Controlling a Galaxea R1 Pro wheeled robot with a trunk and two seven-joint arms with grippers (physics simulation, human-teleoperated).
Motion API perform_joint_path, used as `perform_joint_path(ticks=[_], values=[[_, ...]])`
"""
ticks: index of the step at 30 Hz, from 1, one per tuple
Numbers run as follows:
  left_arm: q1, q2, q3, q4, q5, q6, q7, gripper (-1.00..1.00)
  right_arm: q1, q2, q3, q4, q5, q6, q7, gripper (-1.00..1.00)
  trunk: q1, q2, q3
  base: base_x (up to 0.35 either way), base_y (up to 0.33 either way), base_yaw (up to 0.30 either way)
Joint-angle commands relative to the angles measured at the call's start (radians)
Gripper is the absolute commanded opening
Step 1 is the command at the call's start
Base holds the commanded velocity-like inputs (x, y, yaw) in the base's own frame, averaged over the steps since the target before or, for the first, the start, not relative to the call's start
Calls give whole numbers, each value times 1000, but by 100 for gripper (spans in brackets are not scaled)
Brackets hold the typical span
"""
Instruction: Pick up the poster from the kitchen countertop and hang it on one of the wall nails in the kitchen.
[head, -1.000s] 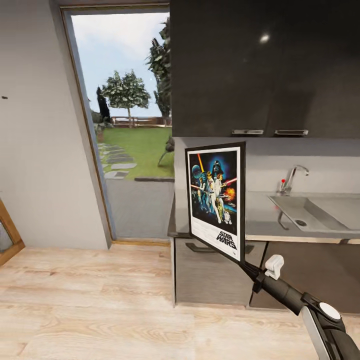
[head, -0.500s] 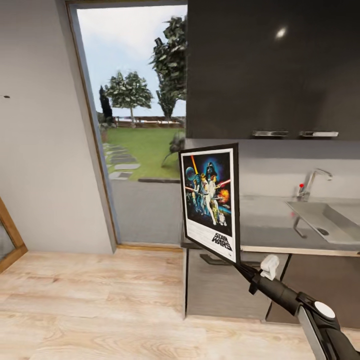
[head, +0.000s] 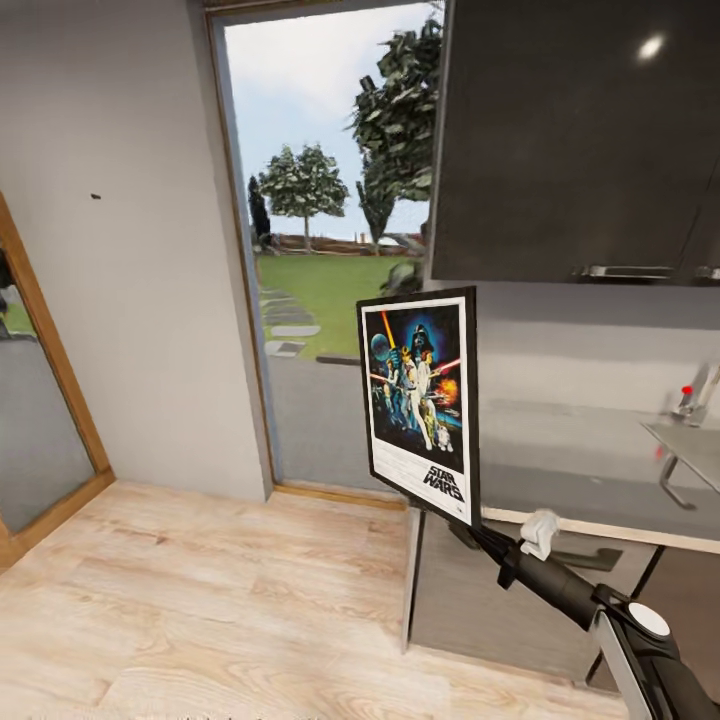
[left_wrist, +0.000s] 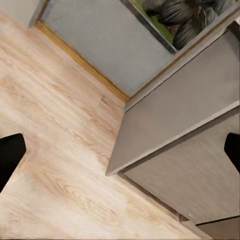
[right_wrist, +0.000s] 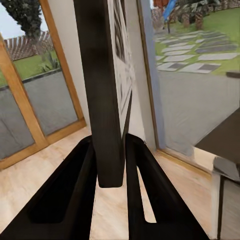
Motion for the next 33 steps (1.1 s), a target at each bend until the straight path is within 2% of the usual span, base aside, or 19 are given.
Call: perform_joint_path(ticks=[1, 3, 4, 8, 10, 11, 12, 15, 16, 24, 33], values=[[-1, -3, -4, -10, 8, -3, 36, 100, 0, 0, -1, 0, -10, 10, 7, -100, 0, -1, 0, 6, 6, 284], [-1, -7, 2, -39, 6, -3, 105, 100, 0, 0, -1, 0, -10, 10, 7, -100, 0, -1, 0, 4, 5, 284], [-1, -8, 7, -75, 4, -2, 168, 100, 0, 0, -1, 0, -10, 10, 7, -100, 0, -1, 0, 2, 3, 285], [-1, 3, 11, -136, -3, -1, 267, 100, 0, 0, -1, 0, -10, 10, 7, -100, 0, -1, 0, 1, 2, 285], [-1, 22, 13, -165, -42, 0, 315, 100, 0, 0, -1, 0, -10, 10, 7, -100, 0, -1, 0, 1, 1, 285], [-1, 26, 13, -169, -56, 0, 321, 100, 0, 0, -1, 0, -10, 10, 7, -100, 0, -1, 0, 0, 0, 285], [-1, 32, 14, -175, -84, 0, 330, 100, 0, 0, -1, 0, -10, 10, 7, -100, 0, -1, 0, 0, 0, 285], [-1, 42, 14, -181, -117, 0, 337, 100, 0, 0, 0, 0, -10, 10, 7, -100, 0, -1, 0, 0, 0, 285], [-1, 53, 15, -185, -130, 0, 338, 100, 0, 0, 0, 0, -10, 10, 7, -100, 0, -1, 0, 0, 0, 285], [-1, 109, 15, -245, -165, 1, 340, 100, 0, 0, 0, 0, -10, 10, 7, -100, 0, -1, 0, 91, 56, 285], [-1, 122, 16, -255, -191, -1, 340, 100, 0, 0, 0, 0, -10, 10, 6, -100, 0, -1, 0, 246, 141, 285]])
